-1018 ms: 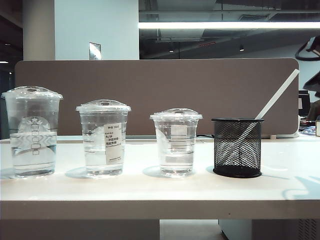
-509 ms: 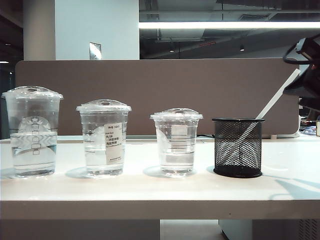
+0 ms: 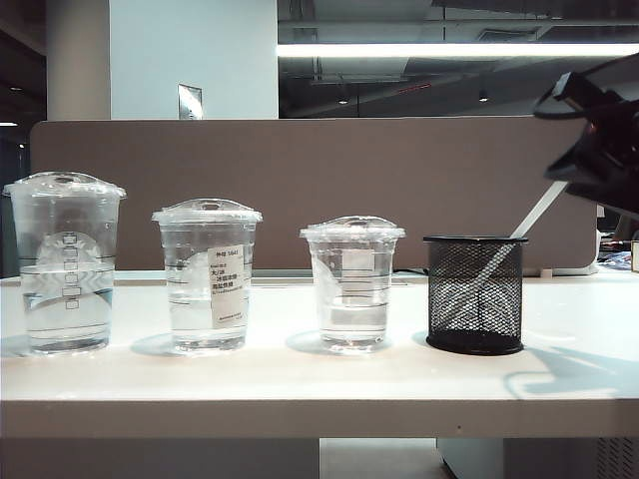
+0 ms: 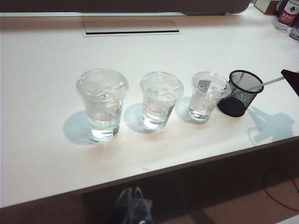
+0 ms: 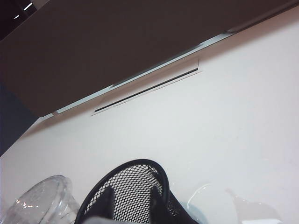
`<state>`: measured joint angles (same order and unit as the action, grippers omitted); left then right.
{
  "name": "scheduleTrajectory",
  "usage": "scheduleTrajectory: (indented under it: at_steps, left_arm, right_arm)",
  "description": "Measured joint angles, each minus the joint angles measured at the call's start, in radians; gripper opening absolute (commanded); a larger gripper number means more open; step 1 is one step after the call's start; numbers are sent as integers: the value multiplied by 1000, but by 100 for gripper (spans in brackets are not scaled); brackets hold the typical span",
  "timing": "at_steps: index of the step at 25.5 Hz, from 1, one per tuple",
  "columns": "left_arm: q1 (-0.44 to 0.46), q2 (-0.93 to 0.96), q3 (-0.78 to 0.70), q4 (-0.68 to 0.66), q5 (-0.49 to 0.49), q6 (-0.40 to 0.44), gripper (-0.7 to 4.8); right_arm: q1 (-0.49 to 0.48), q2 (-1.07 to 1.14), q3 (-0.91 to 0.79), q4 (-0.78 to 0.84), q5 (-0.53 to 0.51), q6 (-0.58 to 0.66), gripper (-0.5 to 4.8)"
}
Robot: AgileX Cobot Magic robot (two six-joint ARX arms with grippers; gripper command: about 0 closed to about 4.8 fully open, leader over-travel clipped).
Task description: Pick up the straw and insert it into the medium coffee cup.
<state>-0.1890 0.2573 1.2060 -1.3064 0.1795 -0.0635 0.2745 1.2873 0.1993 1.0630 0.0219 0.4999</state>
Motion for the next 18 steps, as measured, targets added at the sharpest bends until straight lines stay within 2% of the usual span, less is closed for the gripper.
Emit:
scheduleTrajectory:
  at_steps: [3,4,5,12,18]
  left_arm:
    - [0,0,0,0,0,0,-4]
    - [0,0,0,0,0,0,-4]
    - [0,0,0,0,0,0,-5]
    - [0,0,0,0,0,0,-4]
    - [0,0,0,0,0,0,-5]
  right_arm:
    - [0,12,27,1,0,0,84]
    - [0,13,33,0,0,0,46]
    - [0,14,49,-5,0,0,30]
    - [0,14,90,-74,-39,-9,30]
    - [0,14,98,-75,-42,-110,30]
